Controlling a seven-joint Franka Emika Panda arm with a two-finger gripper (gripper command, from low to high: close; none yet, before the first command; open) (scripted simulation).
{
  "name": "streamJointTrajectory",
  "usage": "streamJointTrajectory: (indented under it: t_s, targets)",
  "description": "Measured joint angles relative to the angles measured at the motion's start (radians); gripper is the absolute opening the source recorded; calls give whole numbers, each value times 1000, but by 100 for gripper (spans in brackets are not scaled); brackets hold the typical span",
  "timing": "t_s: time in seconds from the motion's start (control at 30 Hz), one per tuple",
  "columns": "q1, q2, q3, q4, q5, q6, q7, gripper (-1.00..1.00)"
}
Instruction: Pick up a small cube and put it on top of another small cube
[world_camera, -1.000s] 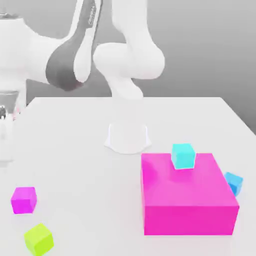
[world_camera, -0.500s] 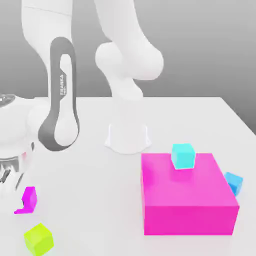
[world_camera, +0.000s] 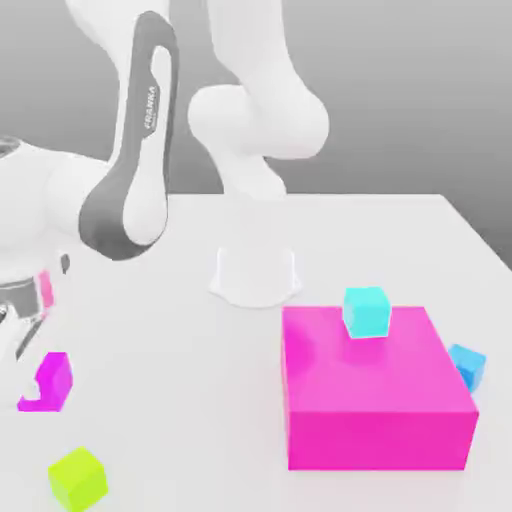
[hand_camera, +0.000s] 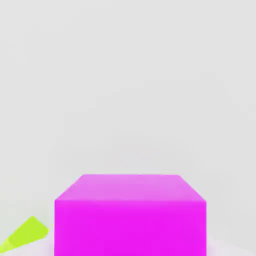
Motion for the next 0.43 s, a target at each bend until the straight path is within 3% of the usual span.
streamJointTrajectory:
  t_s: [0.17,0.3,0.33,0.43]
  targets:
    - [77,14,19,80,-11,-61,189,-100]
    - [87,131,24,98,-4,39,211,-100]
    - [87,153,26,99,-3,59,210,100]
    - [87,153,26,99,-3,59,210,100]
